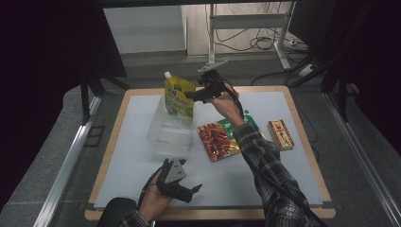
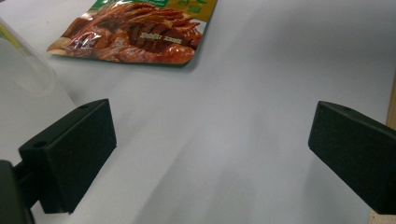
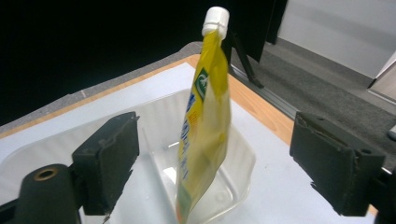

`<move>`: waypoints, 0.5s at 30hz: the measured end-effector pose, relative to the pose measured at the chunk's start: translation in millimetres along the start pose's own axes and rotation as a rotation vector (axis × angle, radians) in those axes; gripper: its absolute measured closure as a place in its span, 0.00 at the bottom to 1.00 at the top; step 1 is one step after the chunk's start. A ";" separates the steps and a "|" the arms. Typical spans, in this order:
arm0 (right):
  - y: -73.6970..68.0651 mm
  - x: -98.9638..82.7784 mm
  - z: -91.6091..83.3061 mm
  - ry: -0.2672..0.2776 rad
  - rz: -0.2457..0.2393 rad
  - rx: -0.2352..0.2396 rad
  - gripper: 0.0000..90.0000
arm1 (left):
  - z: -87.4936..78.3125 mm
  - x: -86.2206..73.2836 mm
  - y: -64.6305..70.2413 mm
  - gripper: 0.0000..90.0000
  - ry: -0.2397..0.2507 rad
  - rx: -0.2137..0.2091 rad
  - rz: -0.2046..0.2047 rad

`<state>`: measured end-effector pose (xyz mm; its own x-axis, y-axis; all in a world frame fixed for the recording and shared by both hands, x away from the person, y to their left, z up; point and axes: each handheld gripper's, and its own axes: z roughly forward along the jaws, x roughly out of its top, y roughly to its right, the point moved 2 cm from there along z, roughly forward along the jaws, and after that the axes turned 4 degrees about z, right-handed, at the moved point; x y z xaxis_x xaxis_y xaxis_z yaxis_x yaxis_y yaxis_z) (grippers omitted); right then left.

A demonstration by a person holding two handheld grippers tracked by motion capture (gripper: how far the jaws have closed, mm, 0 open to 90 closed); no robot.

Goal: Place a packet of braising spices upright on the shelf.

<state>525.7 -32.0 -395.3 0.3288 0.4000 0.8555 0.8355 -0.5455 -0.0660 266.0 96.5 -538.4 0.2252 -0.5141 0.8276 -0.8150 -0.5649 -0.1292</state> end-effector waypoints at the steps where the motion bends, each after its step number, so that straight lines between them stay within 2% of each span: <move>1: -1.2 -1.1 -1.4 -0.002 0.003 0.004 0.16 | -0.3 0.0 -0.3 0.01 0.001 0.000 -0.001; 15: -12.3 -27.1 -19.4 -0.064 -0.002 0.064 0.09 | -0.2 -1.7 -0.9 0.01 -0.004 0.006 -0.004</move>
<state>498.0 -50.4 -407.7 0.3529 0.4488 0.8210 0.8618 -0.4976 -0.0984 266.2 98.0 -539.5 0.2306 -0.5140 0.8262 -0.8106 -0.5712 -0.1291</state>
